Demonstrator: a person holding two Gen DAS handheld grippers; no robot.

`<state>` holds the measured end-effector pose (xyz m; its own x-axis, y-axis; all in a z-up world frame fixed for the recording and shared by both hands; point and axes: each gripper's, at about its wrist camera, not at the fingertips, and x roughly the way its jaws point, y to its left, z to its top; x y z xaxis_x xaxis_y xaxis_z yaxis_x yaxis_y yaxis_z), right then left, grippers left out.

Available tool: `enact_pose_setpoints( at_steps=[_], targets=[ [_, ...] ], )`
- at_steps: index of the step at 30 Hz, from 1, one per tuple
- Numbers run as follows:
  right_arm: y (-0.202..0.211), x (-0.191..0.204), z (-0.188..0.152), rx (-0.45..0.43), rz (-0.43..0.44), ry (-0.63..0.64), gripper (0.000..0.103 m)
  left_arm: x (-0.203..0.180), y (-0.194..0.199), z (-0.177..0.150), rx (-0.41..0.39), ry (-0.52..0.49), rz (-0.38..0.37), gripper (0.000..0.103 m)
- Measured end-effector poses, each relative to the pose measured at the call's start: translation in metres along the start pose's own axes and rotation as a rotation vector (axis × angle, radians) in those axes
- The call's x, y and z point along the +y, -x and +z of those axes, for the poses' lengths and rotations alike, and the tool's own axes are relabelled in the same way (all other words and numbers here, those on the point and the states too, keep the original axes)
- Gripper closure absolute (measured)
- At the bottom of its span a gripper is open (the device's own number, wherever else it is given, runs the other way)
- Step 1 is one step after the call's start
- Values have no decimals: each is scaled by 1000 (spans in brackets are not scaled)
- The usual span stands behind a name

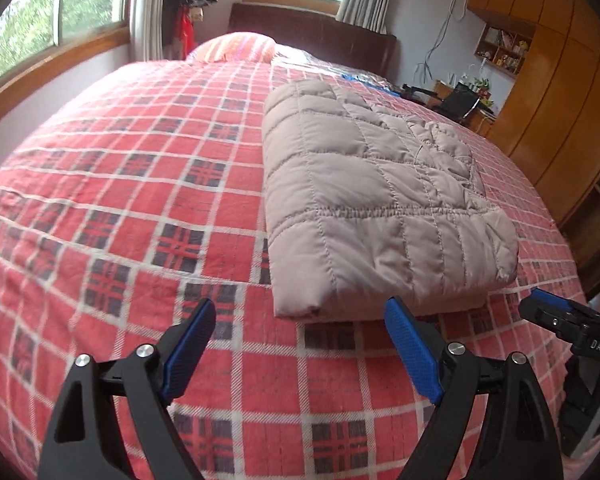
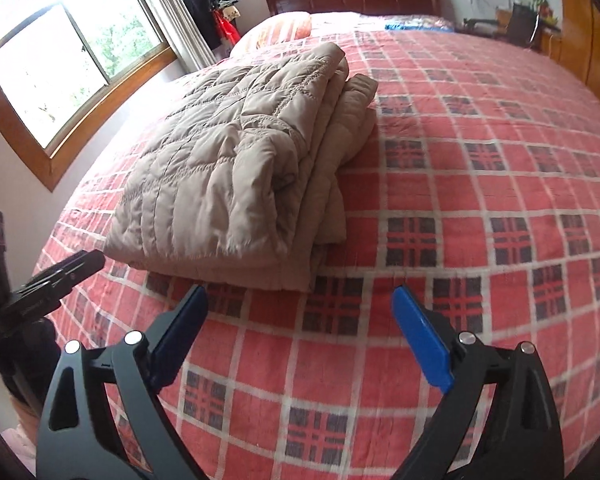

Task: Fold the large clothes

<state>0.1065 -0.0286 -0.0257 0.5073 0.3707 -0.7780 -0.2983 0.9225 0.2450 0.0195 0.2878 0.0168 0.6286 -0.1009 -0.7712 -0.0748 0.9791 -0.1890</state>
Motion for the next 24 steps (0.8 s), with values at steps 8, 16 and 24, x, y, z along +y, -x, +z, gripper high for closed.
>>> enact_pose_setpoints(
  at_steps=[8, 16, 24],
  targets=[
    [26, 15, -17, -63, -96, 7, 9, -13, 33, -21, -45, -34, 98, 16],
    [53, 34, -35, -86, -173, 6, 9, -20, 60, -36, -56, -52, 150, 16],
    [69, 48, -53, -91, -193, 8, 9, -28, 92, -48, -99, -59, 167, 14]
  ],
)
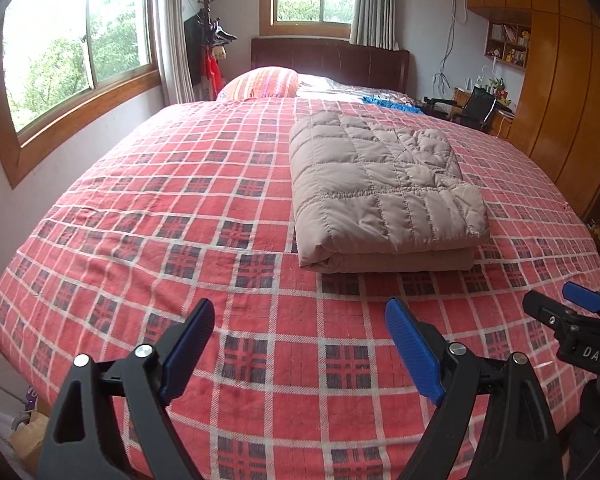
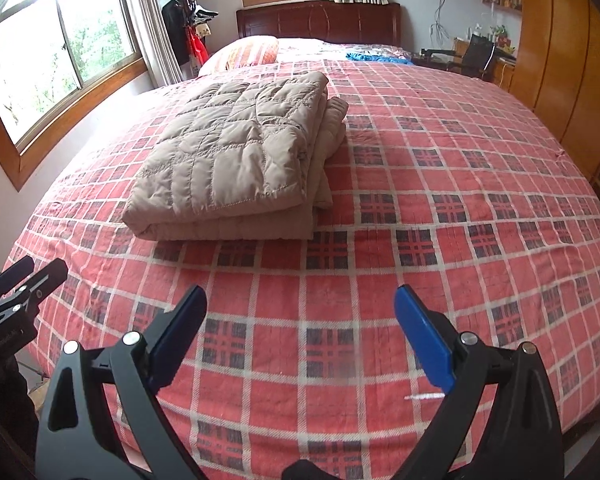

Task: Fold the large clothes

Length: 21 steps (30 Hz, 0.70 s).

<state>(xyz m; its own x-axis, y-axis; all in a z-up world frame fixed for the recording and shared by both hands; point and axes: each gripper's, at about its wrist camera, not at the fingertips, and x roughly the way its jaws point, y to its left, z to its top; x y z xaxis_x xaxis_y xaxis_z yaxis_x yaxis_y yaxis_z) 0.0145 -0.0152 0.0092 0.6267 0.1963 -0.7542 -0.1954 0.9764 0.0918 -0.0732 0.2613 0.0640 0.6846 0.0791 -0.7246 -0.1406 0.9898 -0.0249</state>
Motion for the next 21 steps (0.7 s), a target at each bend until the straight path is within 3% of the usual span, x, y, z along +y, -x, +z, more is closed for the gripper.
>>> enact_pose_setpoints(
  at_steps=[21],
  targets=[
    [26, 5, -8, -48, -55, 17, 9, 2, 22, -8, -43, -16, 49, 13]
  ],
)
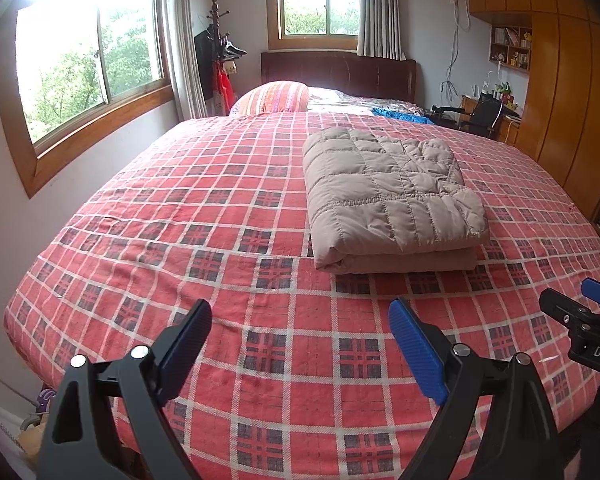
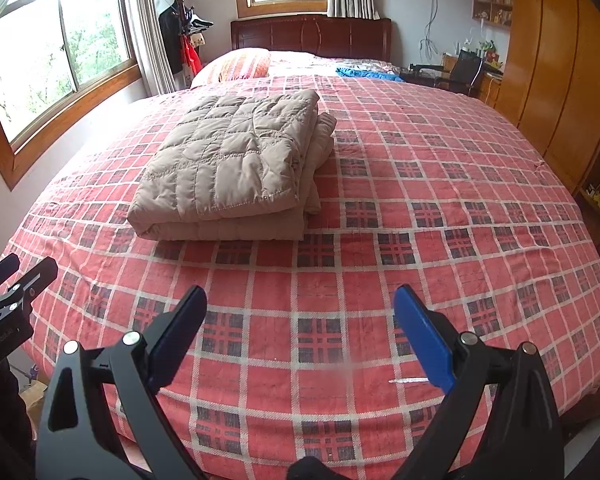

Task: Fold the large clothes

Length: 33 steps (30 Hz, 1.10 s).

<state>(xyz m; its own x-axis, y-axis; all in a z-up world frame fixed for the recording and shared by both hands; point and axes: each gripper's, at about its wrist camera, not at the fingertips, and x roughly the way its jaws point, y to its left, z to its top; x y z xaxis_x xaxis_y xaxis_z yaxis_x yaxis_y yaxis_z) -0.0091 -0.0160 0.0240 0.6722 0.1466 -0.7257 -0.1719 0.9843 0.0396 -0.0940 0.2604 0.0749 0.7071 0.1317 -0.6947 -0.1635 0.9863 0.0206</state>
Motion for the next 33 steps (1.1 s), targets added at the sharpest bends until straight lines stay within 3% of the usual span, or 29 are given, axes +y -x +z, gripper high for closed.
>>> enact_pose_setpoints(
  at_steps=[33],
  targets=[
    [-1, 2, 1, 11, -1, 5, 9, 1, -4, 0, 2, -15, -1, 13]
  ],
)
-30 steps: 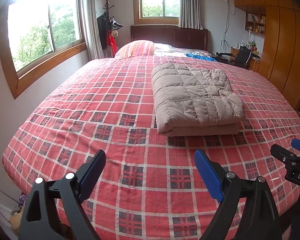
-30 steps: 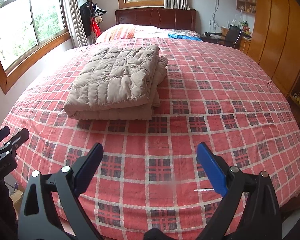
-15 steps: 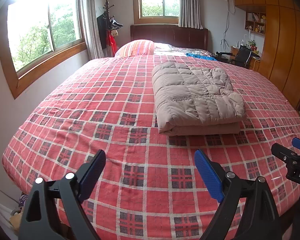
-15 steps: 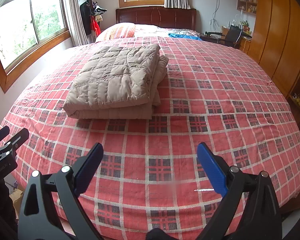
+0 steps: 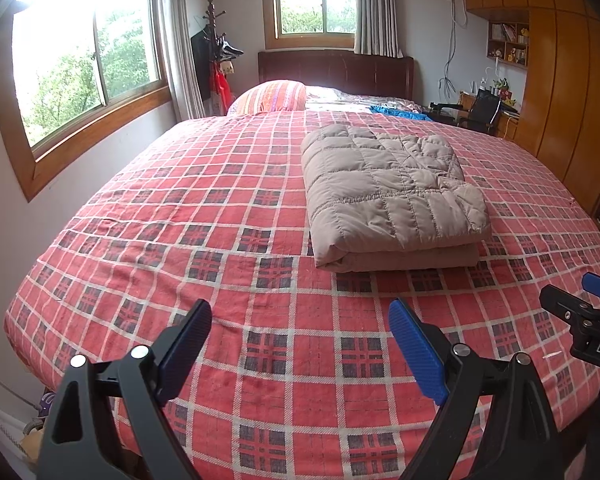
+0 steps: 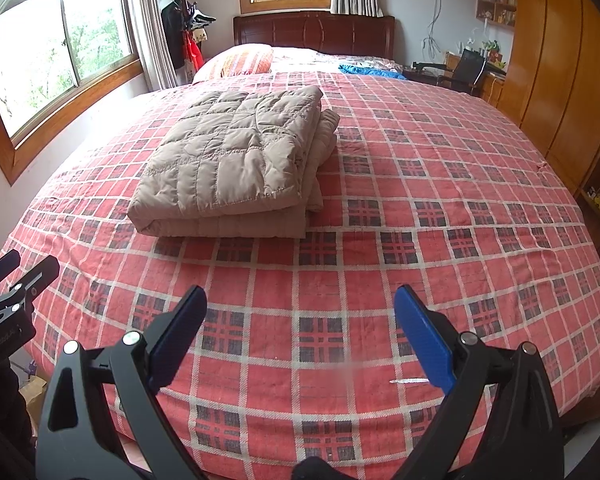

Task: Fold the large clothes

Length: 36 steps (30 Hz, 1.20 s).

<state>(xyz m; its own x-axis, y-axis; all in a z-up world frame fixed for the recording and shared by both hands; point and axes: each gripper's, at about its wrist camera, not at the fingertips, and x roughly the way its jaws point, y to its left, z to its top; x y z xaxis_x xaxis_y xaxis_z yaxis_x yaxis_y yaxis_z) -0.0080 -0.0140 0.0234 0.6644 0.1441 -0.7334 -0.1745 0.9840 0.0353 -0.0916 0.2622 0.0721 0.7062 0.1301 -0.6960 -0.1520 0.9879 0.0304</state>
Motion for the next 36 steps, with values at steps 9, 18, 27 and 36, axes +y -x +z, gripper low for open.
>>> enact_pose_setpoints(
  at_steps=[9, 18, 27, 36],
  targets=[
    [0, 1, 0, 0, 1, 0, 9, -1, 0, 0, -1, -2, 0, 13],
    [-1, 0, 1, 0, 6, 6, 9, -1, 0, -1, -1, -2, 1, 13],
    [-1, 0, 0, 1, 7, 4, 9, 0, 0, -1, -2, -3, 0, 13],
    [-2, -2, 1, 6, 21, 6, 9, 0, 0, -1, -1, -2, 0, 13]
  ],
)
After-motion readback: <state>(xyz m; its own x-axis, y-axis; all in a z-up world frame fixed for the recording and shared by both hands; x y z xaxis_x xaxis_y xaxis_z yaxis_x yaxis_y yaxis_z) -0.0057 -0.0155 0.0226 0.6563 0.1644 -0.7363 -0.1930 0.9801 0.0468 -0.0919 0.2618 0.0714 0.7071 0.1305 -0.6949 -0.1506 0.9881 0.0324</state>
